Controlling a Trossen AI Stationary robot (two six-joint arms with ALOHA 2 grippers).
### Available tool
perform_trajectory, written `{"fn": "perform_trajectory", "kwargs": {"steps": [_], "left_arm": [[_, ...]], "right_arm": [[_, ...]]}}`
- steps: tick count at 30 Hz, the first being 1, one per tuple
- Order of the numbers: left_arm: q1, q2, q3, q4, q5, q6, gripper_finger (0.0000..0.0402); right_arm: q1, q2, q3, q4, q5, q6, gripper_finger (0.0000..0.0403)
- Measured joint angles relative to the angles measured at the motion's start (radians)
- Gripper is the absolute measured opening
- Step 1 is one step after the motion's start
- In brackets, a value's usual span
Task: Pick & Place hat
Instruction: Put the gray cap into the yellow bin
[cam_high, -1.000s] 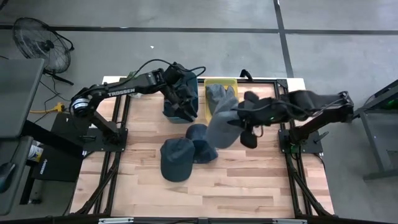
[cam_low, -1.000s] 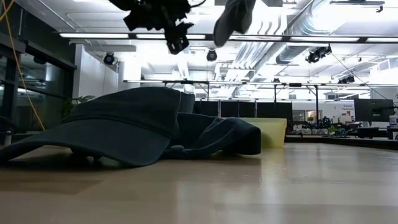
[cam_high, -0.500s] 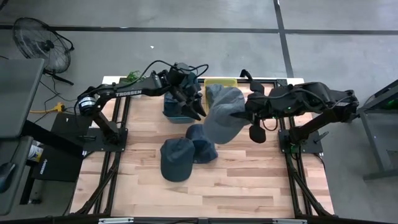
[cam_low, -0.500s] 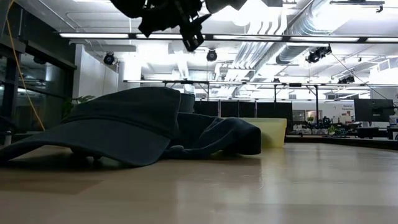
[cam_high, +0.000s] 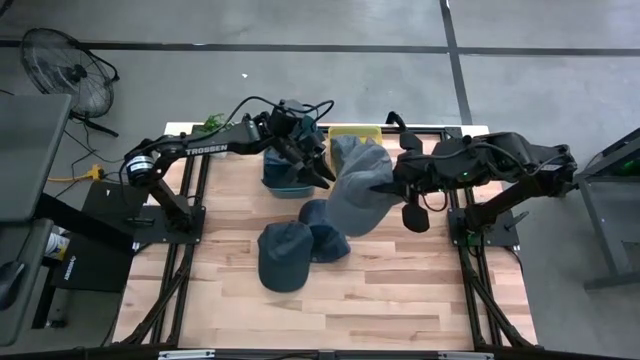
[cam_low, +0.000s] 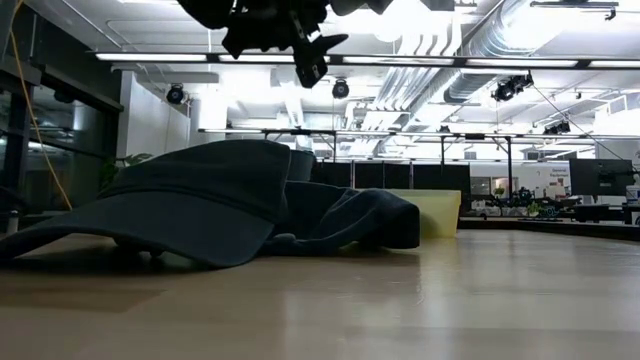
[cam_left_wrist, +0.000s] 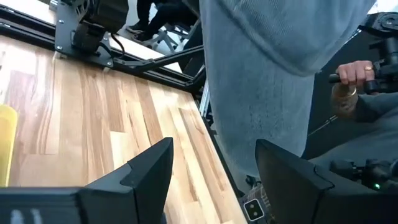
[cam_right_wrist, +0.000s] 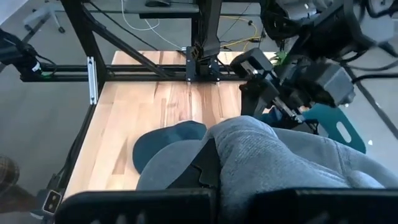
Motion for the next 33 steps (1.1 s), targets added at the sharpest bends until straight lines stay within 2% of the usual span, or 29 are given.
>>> {"fn": "perform_trajectory", "kwargs": {"steps": [9,18,30,33], "left_arm": [[-0.026,0.0,0.0,0.019,0.032,-0.001,0.0225],[-0.059,0.0,0.0,0.168,0.155,-0.121,0.0225],[-0.059,0.0,0.0,0.178,0.171,-0.153,0.0224],[-0.059,0.0,0.0,0.178,0.154,-0.153,0.0209]], "right_arm": [[-0.009,0.005,-0.001,0.041,-0.004,-0.055,0.0],[-0.04,0.028,-0.003,0.016,-0.062,-0.052,0.0],[-0.04,0.029,-0.003,-0.043,-0.021,0.02,0.0],[-0.04,0.03,-0.003,-0.056,0.002,0.035,0.0]]}}
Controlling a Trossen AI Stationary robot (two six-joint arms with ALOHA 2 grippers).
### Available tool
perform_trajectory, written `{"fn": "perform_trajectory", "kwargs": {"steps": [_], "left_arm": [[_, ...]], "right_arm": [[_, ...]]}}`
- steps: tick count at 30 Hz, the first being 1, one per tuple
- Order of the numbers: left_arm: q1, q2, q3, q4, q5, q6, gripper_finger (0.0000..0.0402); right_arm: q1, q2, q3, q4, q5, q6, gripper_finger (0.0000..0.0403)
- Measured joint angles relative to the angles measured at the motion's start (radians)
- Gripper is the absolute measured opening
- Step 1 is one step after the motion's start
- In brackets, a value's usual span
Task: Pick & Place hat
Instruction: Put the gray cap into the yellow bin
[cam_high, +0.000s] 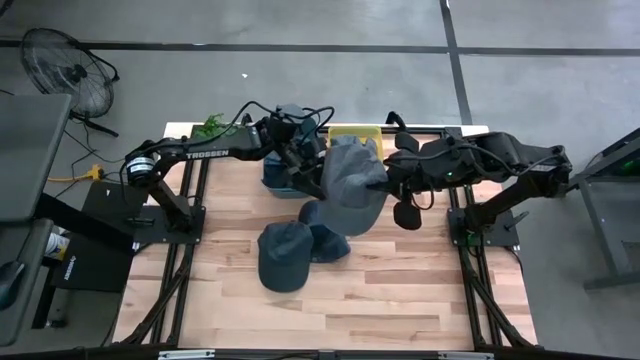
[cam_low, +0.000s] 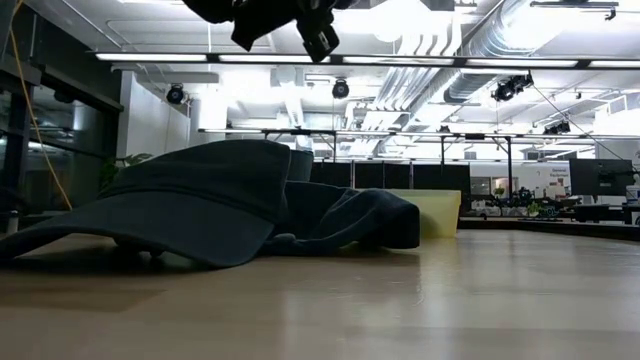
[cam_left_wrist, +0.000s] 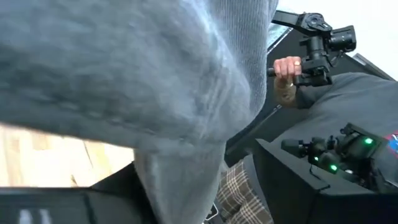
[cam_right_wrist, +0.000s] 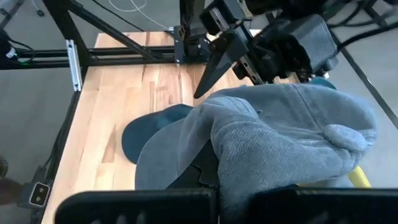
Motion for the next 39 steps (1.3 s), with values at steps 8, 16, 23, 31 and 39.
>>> {"fn": "perform_trajectory", "kwargs": {"steps": [8,16,23,31,39], "left_arm": [[0.0,0.0,0.0,0.001,-0.051,0.002,0.0078],[0.0,-0.002,0.0,0.014,-0.046,0.019,0.0015],[0.0,-0.002,0.0,0.013,-0.047,0.016,0.0007],[0.0,-0.002,0.0,0.01,-0.048,0.012,0.0006],[0.0,0.0,0.0,0.003,-0.05,0.0,0.0005]], "right_arm": [[0.0,0.0,0.0,-0.01,0.012,0.043,0.0],[0.0,0.001,0.0,-0.015,0.022,0.057,0.0],[0.0,0.001,0.0,-0.008,0.047,0.109,0.0036],[0.0,-0.035,0.0,-0.008,0.072,0.129,0.0119],[0.0,-0.117,0.001,-0.029,0.172,0.091,0.0181]]}}
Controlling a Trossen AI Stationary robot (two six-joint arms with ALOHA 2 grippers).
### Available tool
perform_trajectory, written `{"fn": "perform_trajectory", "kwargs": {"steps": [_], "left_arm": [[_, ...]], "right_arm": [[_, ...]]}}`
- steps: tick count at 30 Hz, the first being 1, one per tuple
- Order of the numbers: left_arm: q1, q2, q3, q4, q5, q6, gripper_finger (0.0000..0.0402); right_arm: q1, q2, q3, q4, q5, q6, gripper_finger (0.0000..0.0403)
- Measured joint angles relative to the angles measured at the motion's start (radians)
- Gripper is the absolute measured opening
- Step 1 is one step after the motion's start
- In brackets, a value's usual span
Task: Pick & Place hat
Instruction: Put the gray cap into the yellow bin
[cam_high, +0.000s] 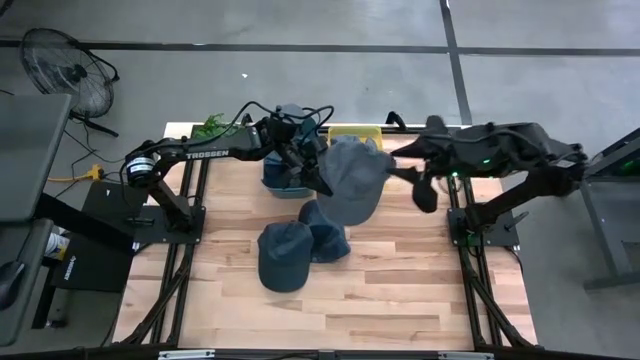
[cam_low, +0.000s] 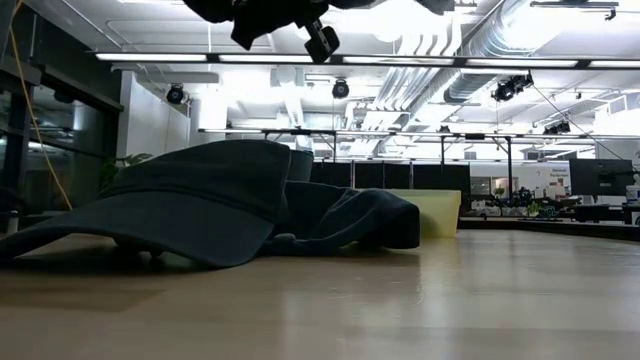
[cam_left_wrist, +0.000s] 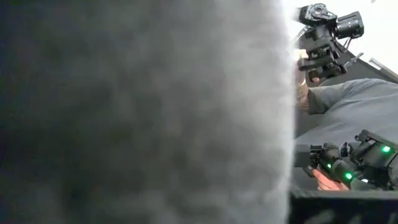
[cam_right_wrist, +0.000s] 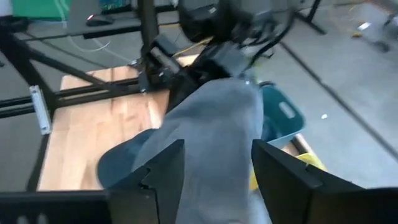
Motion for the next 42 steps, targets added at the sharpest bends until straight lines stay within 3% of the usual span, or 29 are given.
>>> {"fn": "perform_trajectory", "kwargs": {"steps": [10,19,27,42], "left_arm": [[0.001,0.001,0.0,0.055,-0.047,-0.047,0.0005],[0.002,0.001,0.0,0.223,-0.199,-0.258,0.0006],[0.049,0.001,0.0,0.228,-0.323,-0.402,0.0007],[0.107,0.0,0.0,0.408,-0.356,-0.712,0.0008]], "right_arm": [[0.047,-0.025,0.001,-0.016,0.15,-0.19,0.019],[0.18,0.104,0.0,-0.072,0.463,-0.343,0.019],[0.296,0.184,0.0,-0.124,0.708,-0.343,0.019],[0.332,0.31,0.0,-0.275,0.874,-0.23,0.019]]}}
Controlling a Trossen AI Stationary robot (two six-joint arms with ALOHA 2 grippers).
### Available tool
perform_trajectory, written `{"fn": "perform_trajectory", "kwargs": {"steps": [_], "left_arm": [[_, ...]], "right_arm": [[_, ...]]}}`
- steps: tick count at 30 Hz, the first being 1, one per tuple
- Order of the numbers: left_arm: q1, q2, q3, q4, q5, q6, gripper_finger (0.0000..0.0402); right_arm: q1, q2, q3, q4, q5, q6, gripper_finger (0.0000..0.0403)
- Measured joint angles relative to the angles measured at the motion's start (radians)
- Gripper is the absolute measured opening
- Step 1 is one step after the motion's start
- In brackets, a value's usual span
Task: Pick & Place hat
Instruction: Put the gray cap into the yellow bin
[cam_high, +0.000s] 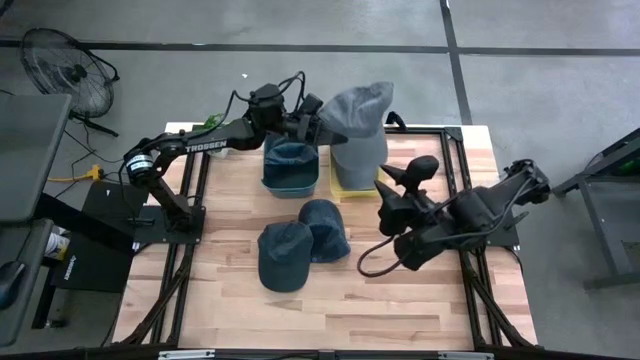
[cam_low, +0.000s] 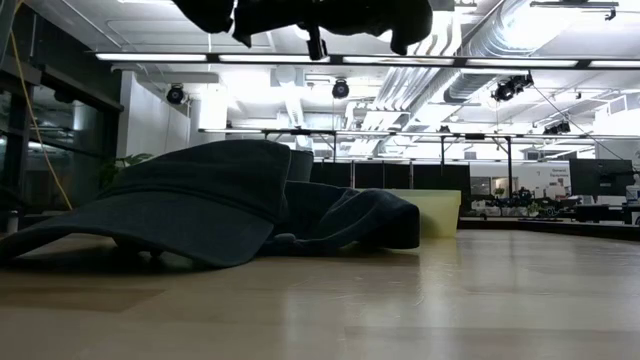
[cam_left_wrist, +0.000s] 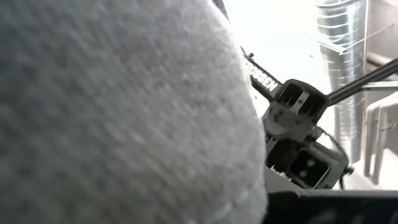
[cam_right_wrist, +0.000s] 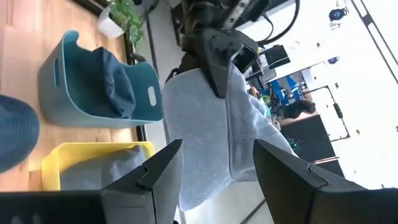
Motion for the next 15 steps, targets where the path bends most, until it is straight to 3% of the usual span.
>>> {"fn": "perform_trajectory", "kwargs": {"steps": [15], "left_arm": [[-0.002,-0.001,0.0,0.101,0.019,-0.126,0.0009]], "right_arm": [[-0.045,0.07,0.0,-0.017,0.048,0.063,0.019]]}}
